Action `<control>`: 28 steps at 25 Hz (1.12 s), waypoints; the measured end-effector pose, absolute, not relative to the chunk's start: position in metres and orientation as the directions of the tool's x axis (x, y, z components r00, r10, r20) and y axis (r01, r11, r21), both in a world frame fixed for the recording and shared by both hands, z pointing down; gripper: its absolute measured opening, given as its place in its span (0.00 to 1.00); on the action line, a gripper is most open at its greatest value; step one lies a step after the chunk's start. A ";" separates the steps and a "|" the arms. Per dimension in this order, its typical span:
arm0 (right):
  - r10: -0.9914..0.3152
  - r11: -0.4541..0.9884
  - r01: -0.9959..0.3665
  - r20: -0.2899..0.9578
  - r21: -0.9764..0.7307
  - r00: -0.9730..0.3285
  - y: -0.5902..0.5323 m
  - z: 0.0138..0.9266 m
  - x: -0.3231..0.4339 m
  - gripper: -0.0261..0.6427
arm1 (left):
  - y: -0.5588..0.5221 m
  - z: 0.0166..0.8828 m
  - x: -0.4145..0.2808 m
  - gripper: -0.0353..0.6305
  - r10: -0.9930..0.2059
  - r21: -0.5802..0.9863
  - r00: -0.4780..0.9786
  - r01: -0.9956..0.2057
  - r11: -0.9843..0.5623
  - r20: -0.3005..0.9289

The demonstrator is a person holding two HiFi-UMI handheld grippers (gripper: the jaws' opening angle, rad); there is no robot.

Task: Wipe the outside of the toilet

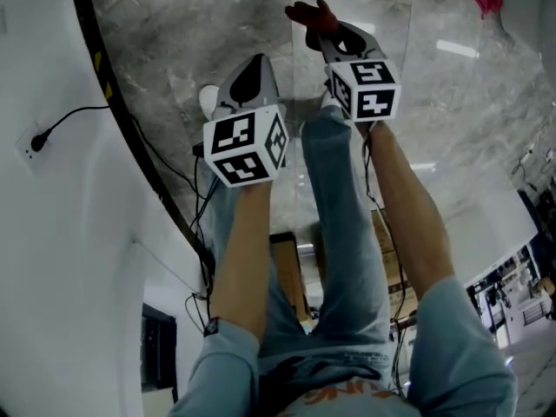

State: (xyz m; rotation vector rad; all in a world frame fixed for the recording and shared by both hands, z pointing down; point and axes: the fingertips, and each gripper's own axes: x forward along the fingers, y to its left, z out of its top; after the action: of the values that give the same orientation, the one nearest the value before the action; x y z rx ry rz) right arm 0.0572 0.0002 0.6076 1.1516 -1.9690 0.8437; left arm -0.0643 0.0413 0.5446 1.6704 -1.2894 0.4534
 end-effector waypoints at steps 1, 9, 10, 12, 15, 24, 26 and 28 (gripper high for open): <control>-0.451 0.393 -0.899 0.812 -0.191 -0.370 -0.003 0.611 0.042 0.15 | 0.041 0.547 -0.077 0.04 -0.548 0.449 0.372 -0.894 0.007 0.749; -0.494 0.323 -0.915 0.782 -0.240 -0.379 -0.049 0.644 -0.041 0.15 | 0.025 0.572 -0.149 0.05 -0.581 0.472 0.361 -0.881 0.045 0.729; -0.495 0.324 -0.916 0.782 -0.239 -0.379 -0.054 0.648 -0.047 0.15 | 0.023 0.575 -0.155 0.05 -0.583 0.474 0.360 -0.879 0.049 0.728; -0.499 0.323 -0.917 0.781 -0.234 -0.375 -0.063 0.655 -0.057 0.15 | 0.021 0.581 -0.164 0.05 -0.586 0.479 0.360 -0.876 0.056 0.726; -0.507 0.308 -0.924 0.783 -0.226 -0.361 -0.074 0.666 -0.065 0.15 | 0.020 0.590 -0.173 0.04 -0.585 0.488 0.365 -0.871 0.061 0.725; -0.528 0.239 -0.944 0.785 -0.229 -0.324 -0.090 0.687 -0.048 0.15 | 0.010 0.613 -0.171 0.05 -0.560 0.439 0.366 -0.898 -0.003 0.743; -0.530 0.229 -0.946 0.786 -0.229 -0.319 -0.090 0.688 -0.038 0.15 | 0.011 0.614 -0.165 0.05 -0.552 0.430 0.368 -0.903 -0.021 0.748; -0.525 0.221 -0.948 0.791 -0.230 -0.314 -0.088 0.690 -0.026 0.15 | 0.012 0.613 -0.156 0.04 -0.546 0.422 0.372 -0.906 -0.036 0.751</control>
State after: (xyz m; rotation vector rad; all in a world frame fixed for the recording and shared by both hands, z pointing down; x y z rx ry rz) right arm -0.0259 -0.0878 0.6897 1.3540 -1.9331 0.9669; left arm -0.1560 0.0116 0.6134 1.7079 -1.2937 0.4876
